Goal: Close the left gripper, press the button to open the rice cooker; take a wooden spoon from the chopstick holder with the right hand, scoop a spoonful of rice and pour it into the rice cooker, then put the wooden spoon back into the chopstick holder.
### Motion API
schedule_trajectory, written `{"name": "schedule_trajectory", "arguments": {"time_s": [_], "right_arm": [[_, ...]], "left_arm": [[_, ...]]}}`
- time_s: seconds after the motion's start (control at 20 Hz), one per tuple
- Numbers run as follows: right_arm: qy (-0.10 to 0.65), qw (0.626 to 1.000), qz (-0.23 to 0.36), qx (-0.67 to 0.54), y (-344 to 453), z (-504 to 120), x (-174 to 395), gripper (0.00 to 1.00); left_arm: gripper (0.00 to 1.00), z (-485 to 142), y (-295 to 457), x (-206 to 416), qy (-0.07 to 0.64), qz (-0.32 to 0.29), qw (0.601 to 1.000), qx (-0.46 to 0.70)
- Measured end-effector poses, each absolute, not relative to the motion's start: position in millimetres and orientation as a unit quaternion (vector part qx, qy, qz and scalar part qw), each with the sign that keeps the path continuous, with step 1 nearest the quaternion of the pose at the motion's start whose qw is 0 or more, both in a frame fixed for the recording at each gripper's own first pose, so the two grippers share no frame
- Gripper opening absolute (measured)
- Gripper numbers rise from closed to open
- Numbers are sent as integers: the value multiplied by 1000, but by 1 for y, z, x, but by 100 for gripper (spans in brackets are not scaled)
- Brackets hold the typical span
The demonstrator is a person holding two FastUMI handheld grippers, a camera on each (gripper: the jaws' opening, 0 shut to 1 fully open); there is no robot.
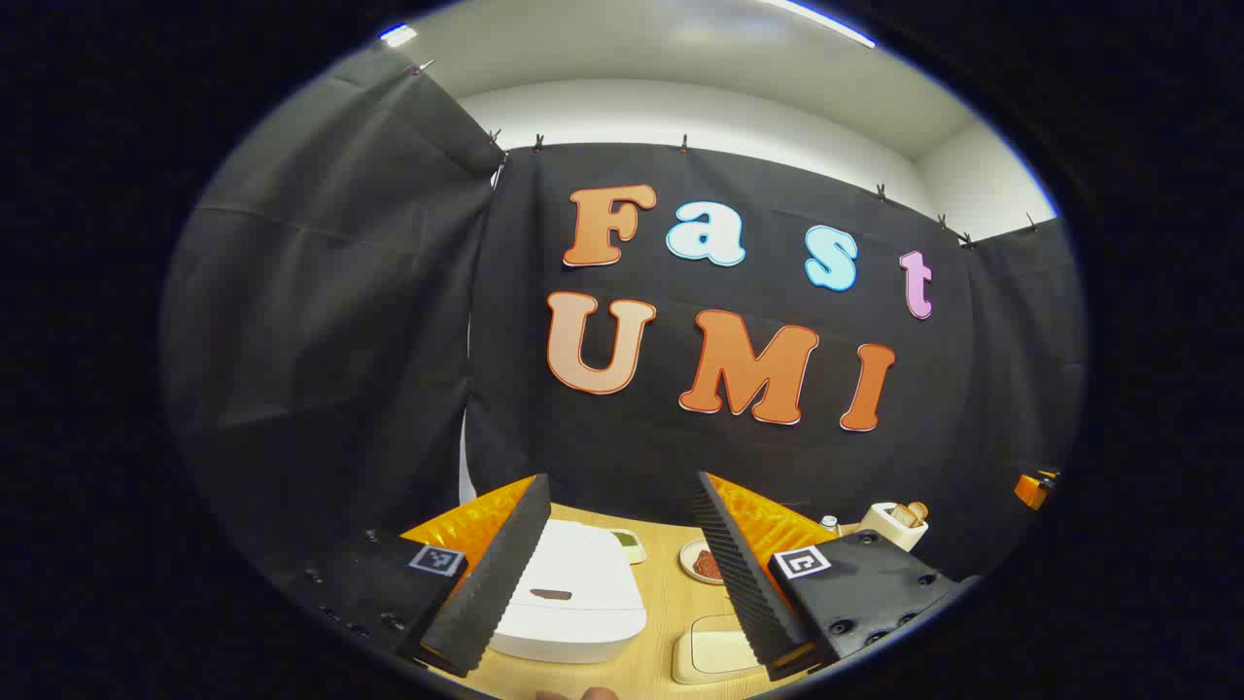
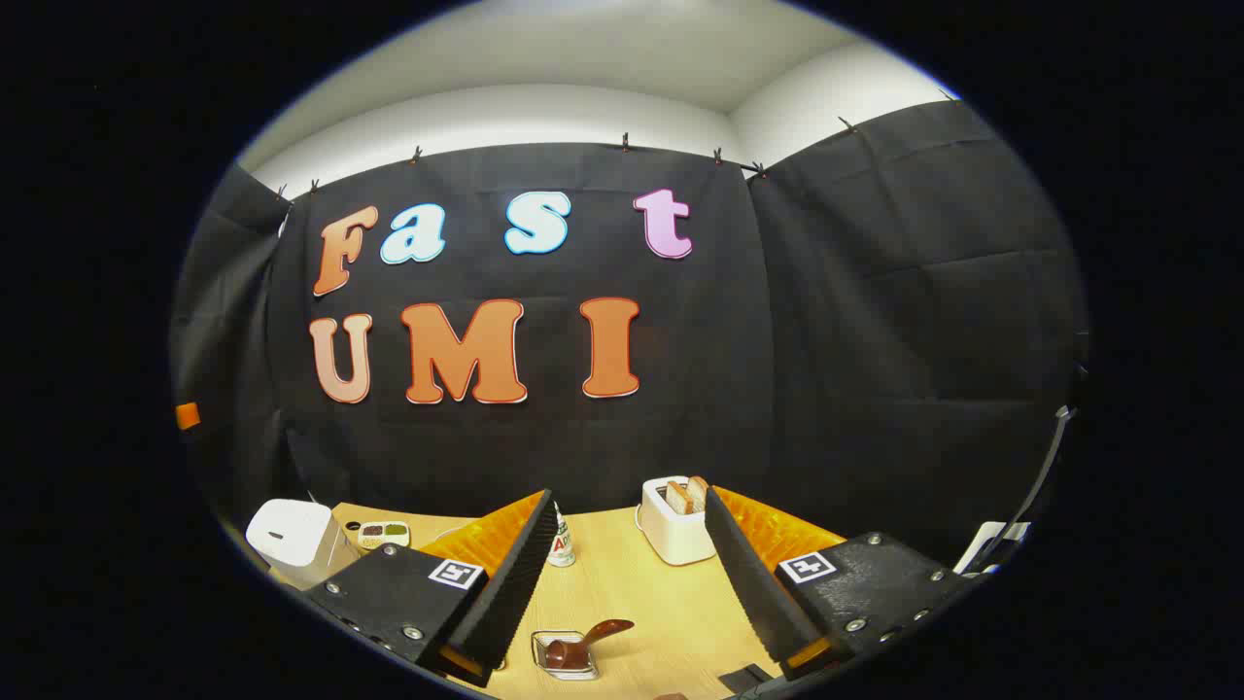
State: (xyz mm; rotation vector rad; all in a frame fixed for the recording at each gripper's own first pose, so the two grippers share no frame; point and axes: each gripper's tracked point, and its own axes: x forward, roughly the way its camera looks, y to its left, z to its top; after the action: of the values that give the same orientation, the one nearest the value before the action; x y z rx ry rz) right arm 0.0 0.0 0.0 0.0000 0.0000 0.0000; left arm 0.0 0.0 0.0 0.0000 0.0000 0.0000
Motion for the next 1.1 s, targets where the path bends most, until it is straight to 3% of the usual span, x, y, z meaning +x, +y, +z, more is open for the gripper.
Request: {"name": "schedule_trajectory", "arguments": {"time_s": [0.1, 0.15, 0.2, 0.4, 0.45, 0.5, 0.6, 0.65, 0.7, 1.1], "right_arm": [[-6, 1000, -2, -5, -5, 6, 2, 95], [-6, 1000, -3, -9, -6, 6, 2, 100], [-5, 1000, -3, -12, -6, 5, 2, 95], [-4, 1000, -7, -10, -6, 2, 6, 95], [-2, 1000, -4, -7, -3, 1, 7, 100], [0, 1000, 0, -5, -1, -1, 8, 95], [2, 1000, 3, -6, 2, -2, 9, 95], [1, 1000, 4, -9, 3, 0, 10, 100], [1, 1000, 5, -12, 4, -1, 10, 95], [8, 1000, 15, -10, 9, -8, 12, 95]], "left_arm": [[100, 7, -5, -2, -11, -4, 1000, 8], [100, 11, -4, -4, -18, -2, 1000, 11], [100, 13, -3, -3, -22, -1, 1000, 15], [100, 17, 3, -2, -26, 8, 999, 25], [100, 17, 4, -3, -27, 9, 999, 29], [100, 17, 6, -3, -27, 11, 999, 30], [99, 15, 13, -3, -24, 19, 999, 25], [99, 14, 14, -4, -20, 19, 999, 21], [99, 11, 15, -4, -16, 20, 1000, 18], [100, 10, 16, -5, -13, 17, 1000, 13]]}}
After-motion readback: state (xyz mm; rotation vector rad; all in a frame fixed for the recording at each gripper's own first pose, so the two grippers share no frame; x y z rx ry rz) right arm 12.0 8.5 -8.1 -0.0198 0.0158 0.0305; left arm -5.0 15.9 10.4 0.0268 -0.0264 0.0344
